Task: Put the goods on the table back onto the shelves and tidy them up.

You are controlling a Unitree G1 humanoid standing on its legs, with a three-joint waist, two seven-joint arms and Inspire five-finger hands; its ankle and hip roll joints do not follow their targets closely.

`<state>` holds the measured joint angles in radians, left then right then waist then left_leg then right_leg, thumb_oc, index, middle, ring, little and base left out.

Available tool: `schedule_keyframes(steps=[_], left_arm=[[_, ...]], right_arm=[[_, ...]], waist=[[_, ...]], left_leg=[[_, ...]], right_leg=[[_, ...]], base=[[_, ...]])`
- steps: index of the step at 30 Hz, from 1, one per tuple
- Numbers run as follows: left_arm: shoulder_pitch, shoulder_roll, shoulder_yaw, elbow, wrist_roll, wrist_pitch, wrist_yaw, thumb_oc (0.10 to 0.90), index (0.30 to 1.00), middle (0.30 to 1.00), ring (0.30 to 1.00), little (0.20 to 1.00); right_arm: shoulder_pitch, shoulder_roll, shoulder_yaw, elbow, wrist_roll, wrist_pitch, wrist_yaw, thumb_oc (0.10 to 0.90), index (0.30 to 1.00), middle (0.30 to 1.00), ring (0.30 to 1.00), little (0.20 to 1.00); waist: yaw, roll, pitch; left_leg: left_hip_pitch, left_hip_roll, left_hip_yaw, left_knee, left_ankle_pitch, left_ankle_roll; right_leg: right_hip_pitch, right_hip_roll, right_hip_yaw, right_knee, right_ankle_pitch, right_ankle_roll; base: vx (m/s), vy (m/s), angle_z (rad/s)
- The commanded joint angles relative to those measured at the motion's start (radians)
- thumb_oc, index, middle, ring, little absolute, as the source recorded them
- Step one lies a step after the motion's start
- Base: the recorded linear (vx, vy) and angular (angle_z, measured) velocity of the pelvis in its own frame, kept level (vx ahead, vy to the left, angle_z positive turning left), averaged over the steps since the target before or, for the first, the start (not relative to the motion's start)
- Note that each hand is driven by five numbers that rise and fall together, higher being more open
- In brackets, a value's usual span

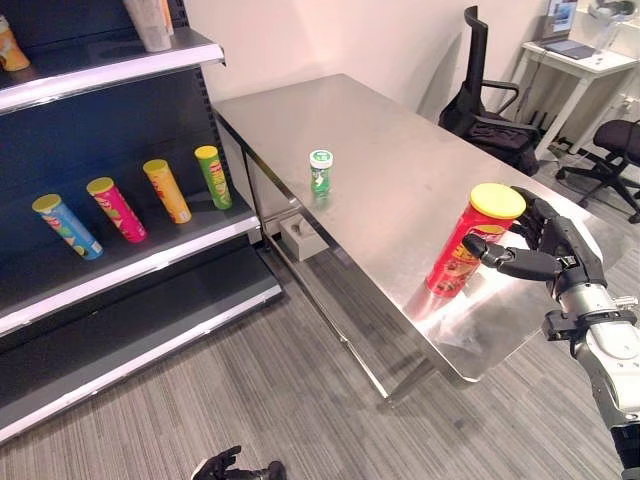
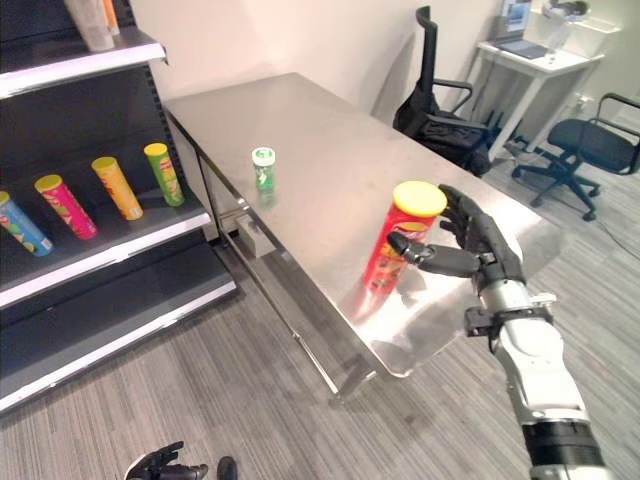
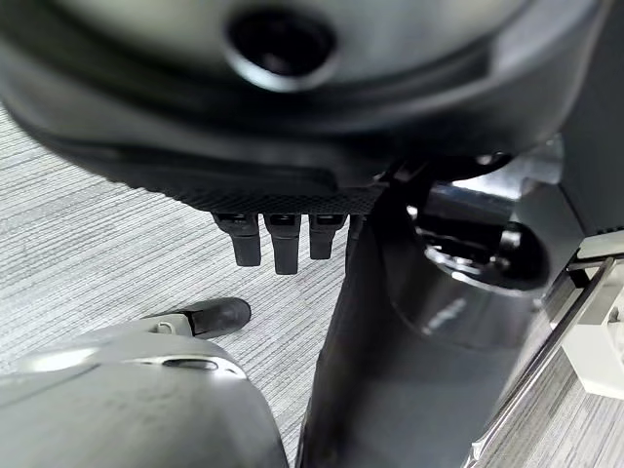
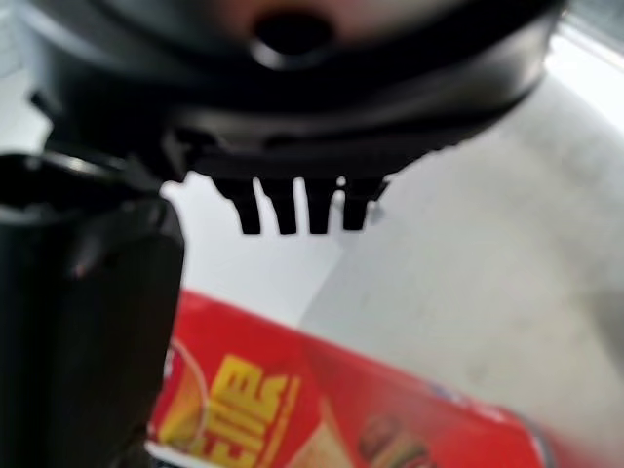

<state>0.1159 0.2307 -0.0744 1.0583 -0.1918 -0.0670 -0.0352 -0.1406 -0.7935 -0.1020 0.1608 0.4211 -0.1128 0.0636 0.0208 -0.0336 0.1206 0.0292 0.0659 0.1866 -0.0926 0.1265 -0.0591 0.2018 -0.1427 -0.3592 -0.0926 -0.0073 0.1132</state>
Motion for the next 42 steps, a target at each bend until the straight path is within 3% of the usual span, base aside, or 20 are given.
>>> schedule_keyframes(steps=[1, 12, 16, 22, 24, 25, 42], left_arm=[[-0.007, 0.047, -0.043, 0.050, 0.043, -0.024, -0.006, 0.800, 0.900, 0.900, 0.900, 0.900], [-0.005, 0.051, -0.048, 0.046, 0.047, -0.023, -0.003, 0.800, 0.900, 0.900, 0.900, 0.900], [0.000, 0.056, -0.050, 0.041, 0.051, -0.024, -0.008, 0.800, 0.900, 0.900, 0.900, 0.900], [0.003, 0.058, -0.056, 0.041, 0.057, -0.026, -0.006, 0.800, 0.900, 0.900, 0.900, 0.900], [0.003, 0.060, -0.057, 0.041, 0.058, -0.026, -0.007, 0.800, 0.900, 0.900, 0.900, 0.900], [0.004, 0.060, -0.057, 0.042, 0.057, -0.025, -0.006, 0.800, 0.900, 0.900, 0.900, 0.900], [0.010, 0.066, -0.041, 0.030, 0.065, -0.023, -0.007, 0.800, 0.900, 0.900, 0.900, 0.900]], right_arm=[[-0.170, -0.076, -0.028, -0.066, 0.041, -0.093, -0.010, 0.800, 0.900, 0.900, 0.900, 0.900], [-0.199, -0.095, -0.015, -0.064, 0.033, -0.093, -0.023, 0.800, 0.900, 0.900, 0.900, 0.900], [-0.230, -0.168, 0.030, -0.053, -0.006, -0.081, -0.001, 0.800, 0.900, 0.900, 0.900, 0.900], [-0.263, -0.205, 0.059, -0.039, -0.024, -0.083, -0.007, 0.800, 0.900, 0.900, 0.900, 0.900], [-0.268, -0.211, 0.065, -0.037, -0.025, -0.082, -0.006, 0.515, 0.472, 0.472, 0.472, 0.472], [-0.277, -0.216, 0.075, -0.031, -0.026, -0.079, -0.006, 0.400, 0.300, 0.300, 0.300, 0.300], [-0.204, -0.213, 0.022, -0.057, -0.106, -0.071, -0.034, 0.400, 0.300, 0.300, 0.300, 0.300]], waist=[[0.039, -0.017, -0.054], [0.047, -0.025, -0.055], [0.048, -0.032, -0.054], [0.049, -0.038, -0.053], [0.050, -0.040, -0.052], [0.050, -0.042, -0.051], [0.042, -0.038, -0.048]], left_leg=[[0.069, 0.049, 0.039, 0.010, -0.110, -0.037], [0.072, 0.050, 0.032, 0.011, -0.111, -0.038], [0.075, 0.049, 0.033, 0.011, -0.113, -0.040], [0.075, 0.051, 0.034, 0.011, -0.113, -0.041], [0.075, 0.051, 0.034, 0.011, -0.113, -0.041], [0.075, 0.051, 0.034, 0.011, -0.113, -0.041], [0.083, 0.052, 0.033, 0.011, -0.120, -0.039]], right_leg=[[-0.043, -0.042, 0.018, 0.006, 0.014, 0.052], [-0.037, -0.041, 0.011, 0.008, 0.010, 0.052], [-0.035, -0.040, 0.006, 0.008, 0.010, 0.052], [-0.035, -0.040, 0.006, 0.008, 0.011, 0.052], [-0.035, -0.039, 0.005, 0.008, 0.011, 0.053], [-0.037, -0.039, 0.006, 0.008, 0.012, 0.053], [-0.034, -0.037, 0.010, 0.007, 0.007, 0.052]], base=[[0.01, 0.000, 0.04], [0.01, -0.002, 0.05], [0.00, 0.000, 0.00], [0.00, 0.000, 0.00], [0.00, 0.000, 0.00], [0.00, 0.000, 0.00], [0.00, 0.000, 0.00]])
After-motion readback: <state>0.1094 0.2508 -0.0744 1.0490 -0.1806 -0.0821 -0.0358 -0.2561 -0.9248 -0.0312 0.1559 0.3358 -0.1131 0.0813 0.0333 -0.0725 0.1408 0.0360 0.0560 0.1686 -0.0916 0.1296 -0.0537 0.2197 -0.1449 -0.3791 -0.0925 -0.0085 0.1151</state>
